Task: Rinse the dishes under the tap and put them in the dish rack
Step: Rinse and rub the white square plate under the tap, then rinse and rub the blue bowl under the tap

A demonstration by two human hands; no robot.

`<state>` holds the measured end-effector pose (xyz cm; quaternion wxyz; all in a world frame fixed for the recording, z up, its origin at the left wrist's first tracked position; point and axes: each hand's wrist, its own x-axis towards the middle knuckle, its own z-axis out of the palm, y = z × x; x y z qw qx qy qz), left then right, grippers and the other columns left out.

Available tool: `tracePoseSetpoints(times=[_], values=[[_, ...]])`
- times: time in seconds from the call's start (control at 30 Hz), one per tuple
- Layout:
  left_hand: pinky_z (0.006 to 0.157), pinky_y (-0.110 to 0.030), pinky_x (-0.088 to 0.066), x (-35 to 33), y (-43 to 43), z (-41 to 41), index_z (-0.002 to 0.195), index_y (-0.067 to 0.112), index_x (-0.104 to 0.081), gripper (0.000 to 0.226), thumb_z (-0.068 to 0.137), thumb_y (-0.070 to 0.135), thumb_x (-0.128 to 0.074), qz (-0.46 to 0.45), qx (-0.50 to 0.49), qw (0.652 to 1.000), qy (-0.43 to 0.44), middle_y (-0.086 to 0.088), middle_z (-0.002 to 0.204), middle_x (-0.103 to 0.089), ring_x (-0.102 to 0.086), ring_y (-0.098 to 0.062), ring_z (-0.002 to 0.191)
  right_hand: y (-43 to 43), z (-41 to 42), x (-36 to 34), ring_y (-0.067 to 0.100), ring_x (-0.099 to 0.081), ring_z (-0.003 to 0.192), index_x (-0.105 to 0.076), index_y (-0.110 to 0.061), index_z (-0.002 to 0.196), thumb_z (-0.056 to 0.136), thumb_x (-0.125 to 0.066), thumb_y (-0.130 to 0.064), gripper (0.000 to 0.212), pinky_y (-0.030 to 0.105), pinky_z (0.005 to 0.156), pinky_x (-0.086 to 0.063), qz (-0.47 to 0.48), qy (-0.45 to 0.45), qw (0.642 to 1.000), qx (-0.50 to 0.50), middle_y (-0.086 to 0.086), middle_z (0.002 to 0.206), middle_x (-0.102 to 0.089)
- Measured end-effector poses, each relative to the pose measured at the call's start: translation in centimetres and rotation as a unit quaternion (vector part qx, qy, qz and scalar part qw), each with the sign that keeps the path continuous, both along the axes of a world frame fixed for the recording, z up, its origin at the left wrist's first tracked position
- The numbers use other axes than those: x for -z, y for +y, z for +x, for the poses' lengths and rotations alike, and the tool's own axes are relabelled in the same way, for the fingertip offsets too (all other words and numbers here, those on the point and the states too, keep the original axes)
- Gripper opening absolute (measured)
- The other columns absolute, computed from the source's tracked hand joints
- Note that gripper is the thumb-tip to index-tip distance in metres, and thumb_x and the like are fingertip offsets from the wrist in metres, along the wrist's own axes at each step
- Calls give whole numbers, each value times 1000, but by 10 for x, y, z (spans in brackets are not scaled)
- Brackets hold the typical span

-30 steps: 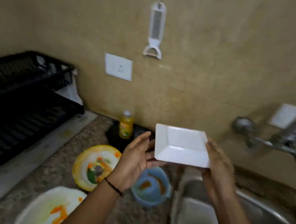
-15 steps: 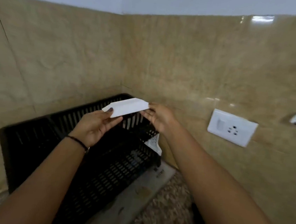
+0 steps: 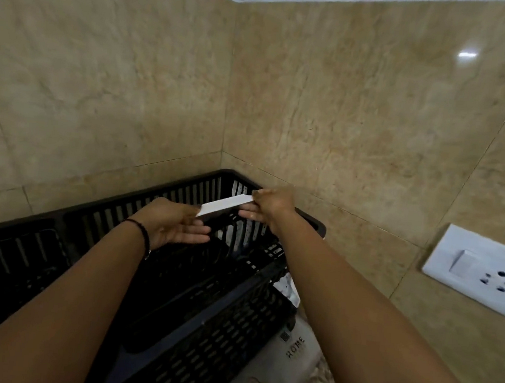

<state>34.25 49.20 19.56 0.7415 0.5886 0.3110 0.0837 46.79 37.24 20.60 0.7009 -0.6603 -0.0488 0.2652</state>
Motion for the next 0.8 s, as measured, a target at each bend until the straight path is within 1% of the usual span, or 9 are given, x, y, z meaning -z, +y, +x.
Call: tracePoseSetpoints(times=[0.1, 0.2, 0.23, 0.3, 0.37, 0.43, 0.53, 0.63, 0.8], values=[[35, -32, -53, -3, -3, 4, 90, -8, -51, 14, 97, 4, -52, 56, 16, 998, 36, -16, 76, -50, -62, -28, 63, -4, 1, 1, 29, -61, 65, -46, 1, 84, 99, -42, -4, 17, 43, 86, -53, -14, -6, 1000, 5, 18, 74, -56], [32, -33, -51, -8, -11, 5, 97, -13, -50, 15, 96, 2, -51, 140, 15, 989, 52, -19, 70, -49, -60, -20, 35, -14, -3, -1, 37, -64, 98, -45, 2, 112, 101, -40, -10, 17, 43, 76, -54, -11, -19, 1000, -2, 20, 86, -56], [32, -34, -51, -11, -14, 6, 99, -14, -51, 17, 96, 3, -51, 164, 11, 986, 41, -20, 69, -50, -58, -18, 31, -17, -4, -2, 37, -64, 100, -45, 2, 118, 101, -40, -12, 23, 42, 74, -55, -17, -29, 999, -1, 19, 87, -55], [35, -33, -53, -22, -29, 3, 98, -9, -54, 16, 98, 6, -48, 200, 20, 980, -1, -19, 69, -53, -59, -17, 34, -31, -10, -12, 29, -65, 85, -46, 4, 124, 101, -41, -16, 31, 40, 66, -58, -30, -56, 998, 16, 16, 86, -55], [39, -32, -55, -36, -50, -4, 92, 4, -59, 15, 99, 10, -48, 241, 41, 969, -47, -15, 69, -57, -61, -16, 43, -48, -20, -26, 20, -62, 71, -50, 5, 119, 100, -42, -16, 30, 35, 60, -58, -22, -74, 997, 21, 13, 83, -57], [42, -29, -56, -51, -73, -15, 92, 11, -61, 14, 98, 15, -49, 274, 51, 956, -92, -10, 68, -60, -61, -15, 50, -68, -41, -42, 18, -62, 71, -56, 1, 109, 99, -43, -17, 24, 33, 60, -58, -2, -99, 995, 8, 11, 83, -59], [42, -28, -52, -66, -113, -45, 108, 6, -61, 18, 99, 18, -50, 276, 48, 944, -177, -6, 63, -60, -58, -15, 50, -114, -93, -62, 17, -63, 69, -60, -7, 95, 98, -46, -16, 17, 31, 60, -56, 38, -151, 988, 3, 8, 81, -63], [40, -28, -52, -65, -160, -92, 107, 9, -65, 20, 99, 20, -51, 279, 51, 925, -252, -3, 58, -61, -58, -16, 51, -172, -155, -63, 16, -61, 66, -62, -9, 91, 99, -45, -14, 19, 28, 58, -53, 75, -182, 980, 8, 8, 77, -63], [37, -28, -46, -18, -246, -179, 96, 19, -66, 18, 98, 18, -49, 187, 108, 941, -260, -1, 53, -59, -54, -22, 47, -273, -246, -21, 14, -65, 61, -67, -13, 86, 93, -51, -15, 18, 26, 52, -55, 69, -153, 986, 23, 4, 70, -68]])
